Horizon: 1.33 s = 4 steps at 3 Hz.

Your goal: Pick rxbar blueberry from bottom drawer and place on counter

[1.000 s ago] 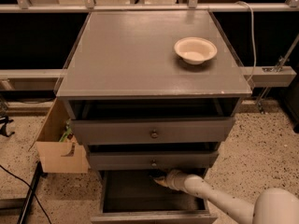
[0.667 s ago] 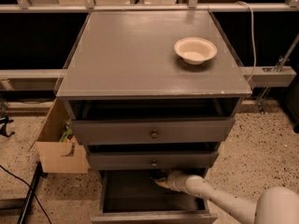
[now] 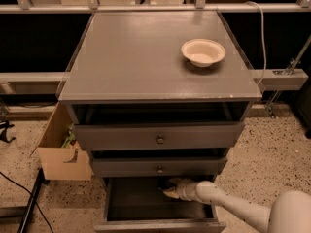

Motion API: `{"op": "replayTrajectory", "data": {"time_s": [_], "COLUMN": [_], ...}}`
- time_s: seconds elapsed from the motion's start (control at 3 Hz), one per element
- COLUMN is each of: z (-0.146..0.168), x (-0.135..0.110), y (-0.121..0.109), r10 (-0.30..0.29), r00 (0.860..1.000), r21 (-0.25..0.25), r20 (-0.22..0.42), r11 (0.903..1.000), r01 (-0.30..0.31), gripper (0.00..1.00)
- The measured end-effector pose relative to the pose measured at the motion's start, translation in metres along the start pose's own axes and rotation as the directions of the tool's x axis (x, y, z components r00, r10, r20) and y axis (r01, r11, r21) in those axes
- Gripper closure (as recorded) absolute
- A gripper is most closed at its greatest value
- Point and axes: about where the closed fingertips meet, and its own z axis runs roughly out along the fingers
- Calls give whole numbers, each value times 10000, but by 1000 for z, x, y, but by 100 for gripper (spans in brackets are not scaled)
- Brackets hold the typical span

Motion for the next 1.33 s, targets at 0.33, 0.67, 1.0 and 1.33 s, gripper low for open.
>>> {"op": "replayTrajectory", "data": {"time_s": [0.33, 0.67, 1.0, 1.33], "z": [-20, -80, -80, -81], "x": [3, -3, -3, -5], "y": [7, 28, 29, 31], "r10": [101, 133, 134, 154], "r00": [9998, 9994, 9994, 9991], "r21": [-390, -1283, -1284, -1451], "r20": [-188, -318, -318, -405], "r11": [9992, 9916, 9916, 9892], "r01": [-109, -173, -174, -211], "gripper": [100, 100, 100, 100]}}
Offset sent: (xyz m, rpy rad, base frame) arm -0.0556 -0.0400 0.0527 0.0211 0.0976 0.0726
